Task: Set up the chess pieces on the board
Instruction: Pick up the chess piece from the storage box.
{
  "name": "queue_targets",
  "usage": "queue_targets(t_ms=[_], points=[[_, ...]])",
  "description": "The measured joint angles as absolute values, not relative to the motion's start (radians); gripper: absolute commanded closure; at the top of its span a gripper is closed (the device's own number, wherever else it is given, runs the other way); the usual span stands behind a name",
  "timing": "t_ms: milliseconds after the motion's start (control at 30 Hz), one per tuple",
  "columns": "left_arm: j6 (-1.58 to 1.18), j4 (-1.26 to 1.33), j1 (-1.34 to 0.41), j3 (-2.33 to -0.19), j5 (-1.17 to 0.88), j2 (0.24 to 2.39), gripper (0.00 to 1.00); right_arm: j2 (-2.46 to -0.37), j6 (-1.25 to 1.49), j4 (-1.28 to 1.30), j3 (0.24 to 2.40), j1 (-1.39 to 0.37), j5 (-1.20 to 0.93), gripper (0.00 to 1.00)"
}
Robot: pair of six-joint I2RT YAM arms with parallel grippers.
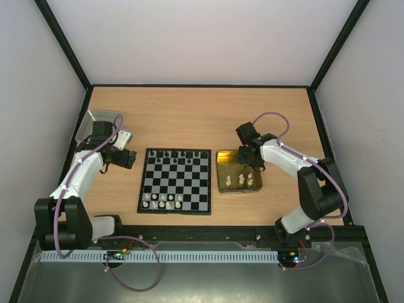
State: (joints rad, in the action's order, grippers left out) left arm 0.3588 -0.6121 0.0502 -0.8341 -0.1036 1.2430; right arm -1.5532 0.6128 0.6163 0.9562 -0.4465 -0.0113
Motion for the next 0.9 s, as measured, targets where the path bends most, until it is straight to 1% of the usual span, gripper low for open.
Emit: queue_targets(t_ms=[667, 733, 900], points=[[0.358, -0.612, 0.042, -0.834, -0.096, 1.243, 0.06, -1.583, 0.613, 0.569, 0.934, -0.438, -0.012, 0.81], [0.358, -0.612, 0.042, -0.834, -0.095, 1.243, 0.06, -1.586, 0.613, 0.569, 0.932, -0.438, -0.012, 0.84], [0.358, -0.612, 0.042, -0.834, -0.095, 1.243, 0.06, -1.592, 0.614, 0.565, 0.931, -0.438, -0.008, 0.86]])
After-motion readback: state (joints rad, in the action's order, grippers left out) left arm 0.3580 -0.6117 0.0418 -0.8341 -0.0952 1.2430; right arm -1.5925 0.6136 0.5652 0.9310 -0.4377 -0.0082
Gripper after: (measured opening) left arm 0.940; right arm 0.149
